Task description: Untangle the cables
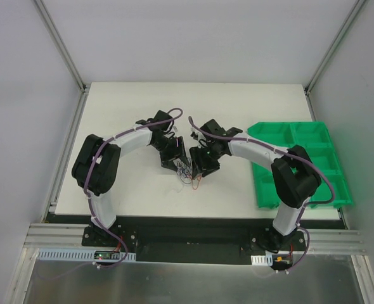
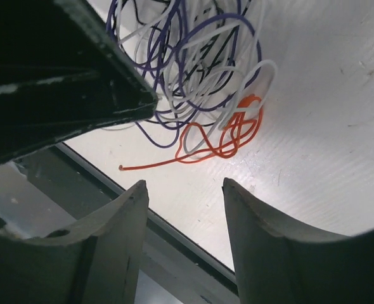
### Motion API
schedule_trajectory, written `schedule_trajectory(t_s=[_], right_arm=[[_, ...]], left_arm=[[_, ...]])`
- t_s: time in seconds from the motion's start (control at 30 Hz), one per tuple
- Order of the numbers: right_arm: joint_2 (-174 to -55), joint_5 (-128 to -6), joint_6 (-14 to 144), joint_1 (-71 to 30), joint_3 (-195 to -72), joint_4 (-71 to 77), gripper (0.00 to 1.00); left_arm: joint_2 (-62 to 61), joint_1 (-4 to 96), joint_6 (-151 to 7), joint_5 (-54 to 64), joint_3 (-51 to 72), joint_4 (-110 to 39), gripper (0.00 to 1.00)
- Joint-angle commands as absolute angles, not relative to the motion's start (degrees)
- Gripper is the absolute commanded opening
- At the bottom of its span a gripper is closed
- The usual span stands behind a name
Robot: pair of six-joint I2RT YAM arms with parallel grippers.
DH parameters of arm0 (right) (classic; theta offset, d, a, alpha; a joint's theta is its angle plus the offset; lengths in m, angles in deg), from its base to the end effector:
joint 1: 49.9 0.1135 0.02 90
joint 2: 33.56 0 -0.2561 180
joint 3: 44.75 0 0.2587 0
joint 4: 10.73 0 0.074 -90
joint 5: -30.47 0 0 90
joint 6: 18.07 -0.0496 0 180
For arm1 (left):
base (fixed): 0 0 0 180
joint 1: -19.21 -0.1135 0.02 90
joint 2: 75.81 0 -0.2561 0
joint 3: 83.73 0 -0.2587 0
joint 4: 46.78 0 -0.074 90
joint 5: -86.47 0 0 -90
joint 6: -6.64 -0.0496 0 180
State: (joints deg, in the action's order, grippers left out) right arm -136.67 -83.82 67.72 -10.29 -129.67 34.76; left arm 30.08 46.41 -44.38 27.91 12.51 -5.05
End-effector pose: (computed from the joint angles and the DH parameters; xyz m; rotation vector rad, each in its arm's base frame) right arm 0.2772 0.2559 0.1753 -0.9735 2.5926 0.7935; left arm 0.3270 -0.1972 0.1579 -0.1082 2.8801 -1.0427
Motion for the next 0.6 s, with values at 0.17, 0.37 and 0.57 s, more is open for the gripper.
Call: schedule_trajectory(t_s=[0.17,0.37,0.57], right_arm=[[-129.3,-77.3,77.1,-4.6,-129.4,33.3,0.59],[-134.5,-77.5,78.3,-3.7,-133.1,32.9,0.54],[-135.8,-76.1,78.7,-2.6,-134.8,31.6,0.48]], left_arm=[[29.3,46.9,-45.9,28.2,13.2,-4.7,0.55],[29.6,46.9,-45.9,28.8,12.9,-4.7,0.54],[29.0,46.9,-46.0,29.3,13.9,-4.7,0.54]])
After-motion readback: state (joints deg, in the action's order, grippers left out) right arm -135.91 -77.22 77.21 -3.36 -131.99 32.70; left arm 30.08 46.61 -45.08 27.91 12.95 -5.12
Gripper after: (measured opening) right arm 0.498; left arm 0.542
